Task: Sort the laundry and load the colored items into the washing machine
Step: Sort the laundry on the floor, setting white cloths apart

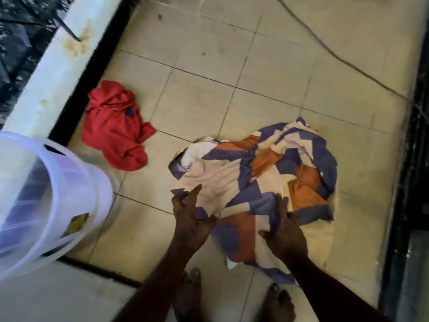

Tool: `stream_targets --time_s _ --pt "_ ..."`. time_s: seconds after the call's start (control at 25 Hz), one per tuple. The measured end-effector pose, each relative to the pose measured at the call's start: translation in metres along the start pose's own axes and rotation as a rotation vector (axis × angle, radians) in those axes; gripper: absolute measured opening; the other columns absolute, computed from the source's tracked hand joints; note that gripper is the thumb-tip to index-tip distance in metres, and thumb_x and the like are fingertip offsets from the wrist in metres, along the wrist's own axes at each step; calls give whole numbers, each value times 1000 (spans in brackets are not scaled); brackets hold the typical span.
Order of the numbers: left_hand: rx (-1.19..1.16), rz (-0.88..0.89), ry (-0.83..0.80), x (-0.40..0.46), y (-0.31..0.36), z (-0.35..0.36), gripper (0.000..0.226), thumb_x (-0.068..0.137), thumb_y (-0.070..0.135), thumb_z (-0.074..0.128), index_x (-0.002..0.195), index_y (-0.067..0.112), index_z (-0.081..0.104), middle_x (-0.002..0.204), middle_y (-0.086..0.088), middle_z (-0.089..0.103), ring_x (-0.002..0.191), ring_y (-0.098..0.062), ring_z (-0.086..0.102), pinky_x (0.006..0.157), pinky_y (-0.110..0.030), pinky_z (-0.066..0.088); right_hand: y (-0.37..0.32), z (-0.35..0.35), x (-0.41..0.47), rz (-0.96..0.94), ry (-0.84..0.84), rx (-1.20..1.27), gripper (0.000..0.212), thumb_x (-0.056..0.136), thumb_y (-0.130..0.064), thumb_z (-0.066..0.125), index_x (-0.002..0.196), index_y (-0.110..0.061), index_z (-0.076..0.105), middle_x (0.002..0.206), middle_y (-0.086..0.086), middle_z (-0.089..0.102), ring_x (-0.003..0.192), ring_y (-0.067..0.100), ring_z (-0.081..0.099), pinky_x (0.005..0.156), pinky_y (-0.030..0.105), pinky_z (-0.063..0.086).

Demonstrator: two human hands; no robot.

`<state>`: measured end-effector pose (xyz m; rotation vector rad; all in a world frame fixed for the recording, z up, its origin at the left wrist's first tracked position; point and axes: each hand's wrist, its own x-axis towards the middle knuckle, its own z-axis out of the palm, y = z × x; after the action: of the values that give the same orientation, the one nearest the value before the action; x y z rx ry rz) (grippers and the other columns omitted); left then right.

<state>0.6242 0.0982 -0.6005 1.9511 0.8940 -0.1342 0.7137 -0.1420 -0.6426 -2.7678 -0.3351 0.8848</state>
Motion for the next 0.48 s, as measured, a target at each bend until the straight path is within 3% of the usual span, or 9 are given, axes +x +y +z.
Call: stream_targets --time_s 0.08,0.16,0.24,0.32,0.4,0.48 --pt "126 135 -132 -2 2 20 93 61 19 94 143 7 51 136 -24 41 131 -44 44 103 -52 48 -1 1 5 26 48 54 72 85 -20 77 147 -2 47 138 29 58 104 45 67 79 42 53" --pt "253 341 -191 -7 4 39 102 50 24 96 140 3 52 135 -25 44 124 -56 49 91 -62 54 -11 -6 11 -7 149 179 27 86 -7 72 112 -1 72 112 27 71 96 44 69 83 44 50" --pt "301 449 -237 -11 14 52 115 46 31 97 144 4 44 143 -19 38 125 -61 44 91 -65 52 -27 -28 7 -61 203 394 11 81 0 75 93 -1 75 94 21 75 88 40 70 79 39 52" --pt "319 424 -250 -13 27 61 120 54 44 92 151 4 32 154 -25 29 140 -56 29 104 -59 42 -43 -56 -9 -155 169 554 11 81 -7 75 91 -11 75 89 7 75 83 22 69 75 27 50" --pt "295 392 -216 -15 37 66 92 70 40 84 145 5 45 149 -24 46 142 -42 38 109 -51 41 -55 -78 -31 -255 79 674 11 82 -20 71 92 -24 72 88 -7 72 82 5 66 73 16 50" --pt "145 372 -54 -13 42 59 37 83 19 76 119 22 69 114 1 73 110 -15 67 90 -44 55 -61 -99 -48 -345 104 798 10 83 -25 70 92 -23 70 89 -9 71 84 6 68 74 16 51"
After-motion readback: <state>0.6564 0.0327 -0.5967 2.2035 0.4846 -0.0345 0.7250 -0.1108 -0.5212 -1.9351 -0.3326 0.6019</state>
